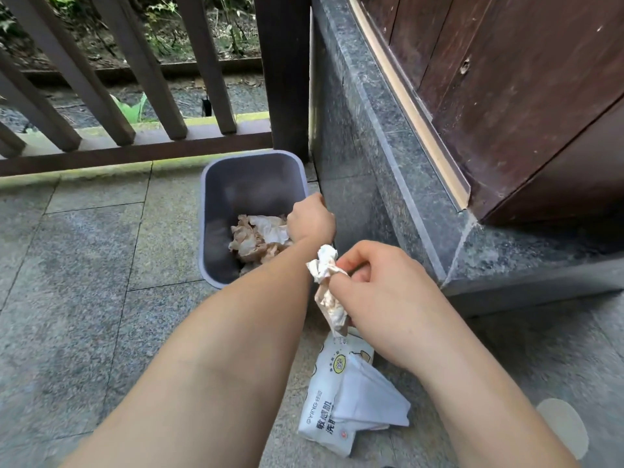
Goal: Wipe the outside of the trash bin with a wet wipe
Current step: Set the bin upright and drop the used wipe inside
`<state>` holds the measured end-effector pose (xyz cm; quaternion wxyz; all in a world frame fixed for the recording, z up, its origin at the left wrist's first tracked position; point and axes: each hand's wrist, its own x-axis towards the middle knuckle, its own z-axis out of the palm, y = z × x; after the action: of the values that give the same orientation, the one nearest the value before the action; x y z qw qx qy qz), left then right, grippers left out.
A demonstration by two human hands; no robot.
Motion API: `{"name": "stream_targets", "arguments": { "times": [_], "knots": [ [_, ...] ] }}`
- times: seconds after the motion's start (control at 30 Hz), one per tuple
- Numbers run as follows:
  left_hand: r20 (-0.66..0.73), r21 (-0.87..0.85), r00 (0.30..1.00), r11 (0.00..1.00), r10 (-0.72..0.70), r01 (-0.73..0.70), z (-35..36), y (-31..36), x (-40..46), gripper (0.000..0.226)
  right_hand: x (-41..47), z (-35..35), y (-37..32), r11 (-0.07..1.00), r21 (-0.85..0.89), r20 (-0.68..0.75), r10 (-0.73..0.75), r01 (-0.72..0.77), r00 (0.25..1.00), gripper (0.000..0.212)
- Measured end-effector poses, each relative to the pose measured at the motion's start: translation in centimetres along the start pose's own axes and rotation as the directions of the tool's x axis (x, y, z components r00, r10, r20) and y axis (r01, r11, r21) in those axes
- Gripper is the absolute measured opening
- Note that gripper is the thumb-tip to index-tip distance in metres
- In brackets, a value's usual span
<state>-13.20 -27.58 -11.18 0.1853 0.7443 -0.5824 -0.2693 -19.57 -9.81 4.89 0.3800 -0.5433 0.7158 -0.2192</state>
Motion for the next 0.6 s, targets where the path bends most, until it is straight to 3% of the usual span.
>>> {"name": "stream_targets", "arguments": {
  "times": [0.17,0.27,0.37,0.47,0.6],
  "knots": [
    [0.019,0.022,1.0,0.999,-0.024,0.023,-0.8,-0.8,1.4,0.017,0.3,0.3,-0.3,0.999,0.047,-0.026,0.012,-0.011,1.0,0.016],
    [0.072,0.061,0.997,0.998,0.0,-0.005,-0.8,-0.9,1.0,0.03,0.5,1.1,-0.6,0.999,0.043,-0.037,0.003,-0.002,0.999,0.017],
    [0.174,0.143,0.983,0.986,0.06,-0.085,-1.2,-1.6,-0.3,0.051,0.6,1.5,-1.1,1.0,0.014,-0.048,-0.011,0.012,0.999,0.017],
    [0.235,0.209,0.957,0.953,0.17,-0.22,-3.4,-3.5,-2.2,0.058,0.7,1.6,-1.3,1.0,0.017,-0.056,-0.008,0.009,0.998,0.019],
    [0.206,0.381,0.945,0.869,0.253,-0.315,-9.2,-7.2,-5.6,0.062,1.0,2.1,-2.0,1.0,-0.014,-0.068,-0.009,0.008,0.998,0.012]
  ]
}}
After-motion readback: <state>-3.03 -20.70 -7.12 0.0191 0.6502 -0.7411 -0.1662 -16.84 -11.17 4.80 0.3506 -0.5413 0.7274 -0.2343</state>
